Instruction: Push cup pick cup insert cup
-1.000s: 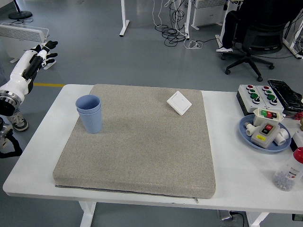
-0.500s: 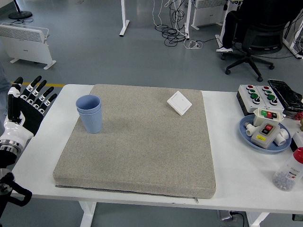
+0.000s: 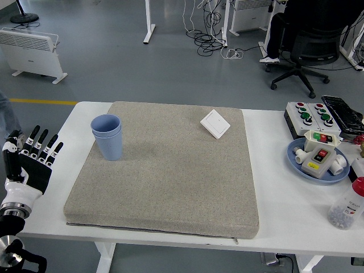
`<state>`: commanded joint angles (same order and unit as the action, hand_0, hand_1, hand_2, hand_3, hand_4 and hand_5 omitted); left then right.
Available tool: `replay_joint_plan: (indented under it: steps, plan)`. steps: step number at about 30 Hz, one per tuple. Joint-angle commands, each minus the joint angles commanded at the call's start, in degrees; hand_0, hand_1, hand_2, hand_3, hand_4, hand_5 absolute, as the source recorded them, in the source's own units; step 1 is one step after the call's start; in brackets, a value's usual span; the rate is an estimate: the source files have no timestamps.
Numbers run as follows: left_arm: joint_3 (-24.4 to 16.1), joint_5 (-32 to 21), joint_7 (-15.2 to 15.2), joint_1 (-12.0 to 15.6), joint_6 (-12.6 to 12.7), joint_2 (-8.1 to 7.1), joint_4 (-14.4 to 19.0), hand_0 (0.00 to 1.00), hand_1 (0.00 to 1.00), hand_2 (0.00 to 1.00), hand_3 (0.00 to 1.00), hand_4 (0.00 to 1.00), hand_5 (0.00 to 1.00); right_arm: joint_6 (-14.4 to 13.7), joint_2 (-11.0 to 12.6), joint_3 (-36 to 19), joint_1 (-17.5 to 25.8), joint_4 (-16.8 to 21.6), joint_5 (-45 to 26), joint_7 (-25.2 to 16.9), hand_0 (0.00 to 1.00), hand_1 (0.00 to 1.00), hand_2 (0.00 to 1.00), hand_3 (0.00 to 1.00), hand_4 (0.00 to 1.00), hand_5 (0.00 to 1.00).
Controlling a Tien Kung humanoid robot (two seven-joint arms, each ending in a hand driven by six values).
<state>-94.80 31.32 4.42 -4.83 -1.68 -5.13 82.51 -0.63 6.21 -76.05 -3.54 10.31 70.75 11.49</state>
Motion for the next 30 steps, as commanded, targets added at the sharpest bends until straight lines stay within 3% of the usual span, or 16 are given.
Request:
replay_joint_plan:
  steps: [11, 30]
  plan:
    - [-0.02, 2.09, 0.91, 5.11, 0.20, 2.29, -0.92, 0.879, 0.898, 0.983, 0.928, 0.593, 0.998, 0.02, 0.13, -0.49, -0.56, 0.00, 0.51, -0.23, 0.693, 0.589, 0.599, 0.545, 0.103, 0.429]
    - [0.14, 3.95, 1.53, 3.87, 0.44, 3.10, -1.57, 0.879, 0.895, 0.976, 0.922, 0.592, 0.998, 0.05, 0.28, -0.56, -1.23, 0.00, 0.49, -0.38, 0.693, 0.589, 0.599, 0.545, 0.101, 0.424]
